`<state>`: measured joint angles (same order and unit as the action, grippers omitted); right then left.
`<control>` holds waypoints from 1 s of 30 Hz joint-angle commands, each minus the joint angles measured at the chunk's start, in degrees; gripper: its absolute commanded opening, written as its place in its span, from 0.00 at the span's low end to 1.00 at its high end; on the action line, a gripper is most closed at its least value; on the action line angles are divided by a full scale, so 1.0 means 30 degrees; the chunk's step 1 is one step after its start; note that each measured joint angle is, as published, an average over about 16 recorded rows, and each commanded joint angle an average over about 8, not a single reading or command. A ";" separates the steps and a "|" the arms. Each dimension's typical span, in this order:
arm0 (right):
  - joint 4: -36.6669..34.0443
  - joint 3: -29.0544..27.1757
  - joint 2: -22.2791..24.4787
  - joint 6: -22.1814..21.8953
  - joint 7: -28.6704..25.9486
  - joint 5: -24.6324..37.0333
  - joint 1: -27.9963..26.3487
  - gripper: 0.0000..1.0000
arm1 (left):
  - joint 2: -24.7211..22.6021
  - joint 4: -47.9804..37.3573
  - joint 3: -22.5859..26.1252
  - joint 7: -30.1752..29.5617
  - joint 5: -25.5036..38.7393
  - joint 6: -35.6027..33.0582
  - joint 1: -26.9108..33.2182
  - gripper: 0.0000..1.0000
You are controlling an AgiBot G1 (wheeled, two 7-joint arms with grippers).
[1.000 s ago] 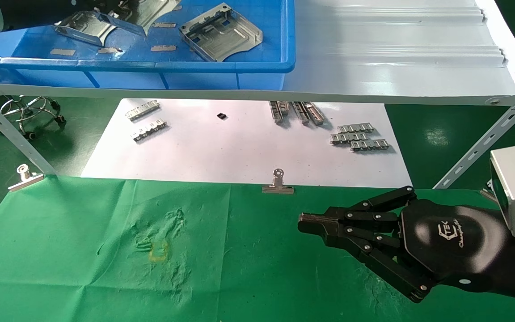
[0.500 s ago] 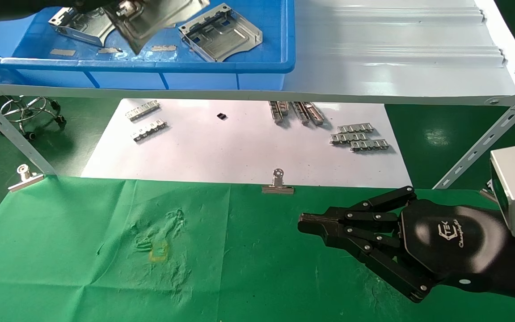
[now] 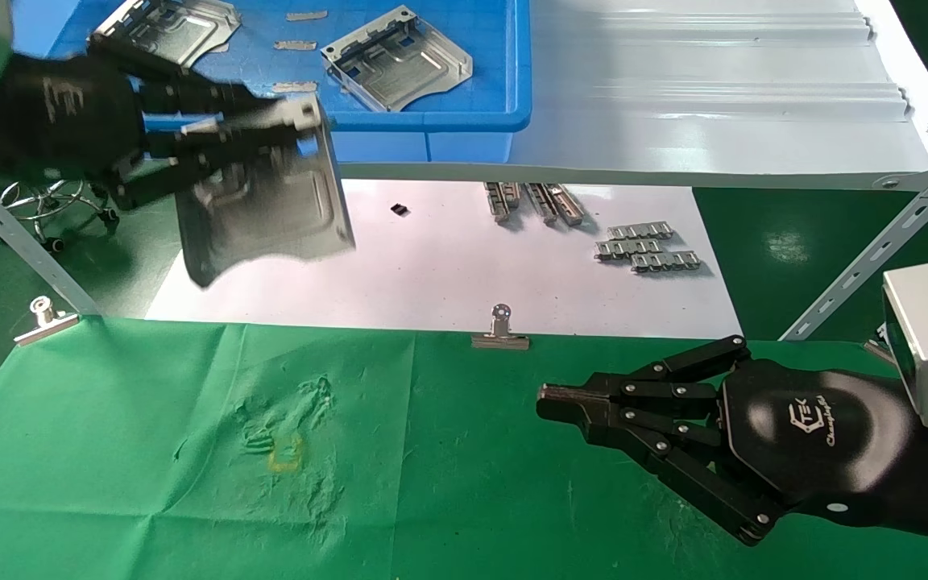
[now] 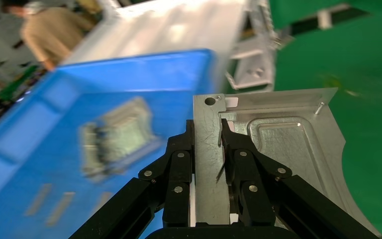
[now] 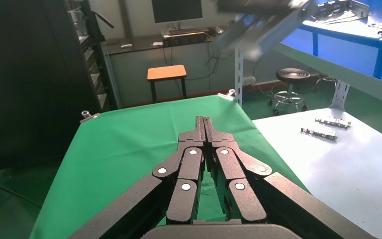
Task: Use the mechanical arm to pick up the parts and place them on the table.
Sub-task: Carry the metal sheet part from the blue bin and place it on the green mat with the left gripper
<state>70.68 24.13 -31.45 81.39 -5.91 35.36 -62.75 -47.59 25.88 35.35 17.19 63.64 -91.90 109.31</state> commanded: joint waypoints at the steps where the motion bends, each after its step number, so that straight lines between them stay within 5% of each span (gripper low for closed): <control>1: 0.0000 0.0000 0.0000 0.0000 0.0000 0.0000 0.0000 0.00 | 0.0595 0.1630 0.0570 0.0345 -0.0621 -0.0051 -0.0903 0.00; 11: 0.0000 0.0000 0.0000 0.0000 0.0000 0.0000 0.0000 0.00 | 0.1859 0.3542 0.4317 0.1782 -0.1252 0.0347 -0.3595 0.00; 30: 0.0000 0.0000 0.0000 0.0000 0.0000 0.0000 0.0000 0.00 | -0.0672 -0.1459 0.7364 0.6631 -0.0069 0.0674 -0.3847 0.00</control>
<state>70.68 24.13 -31.45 81.39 -5.91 35.36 -62.75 -49.59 21.84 57.30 37.16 63.64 -89.75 97.79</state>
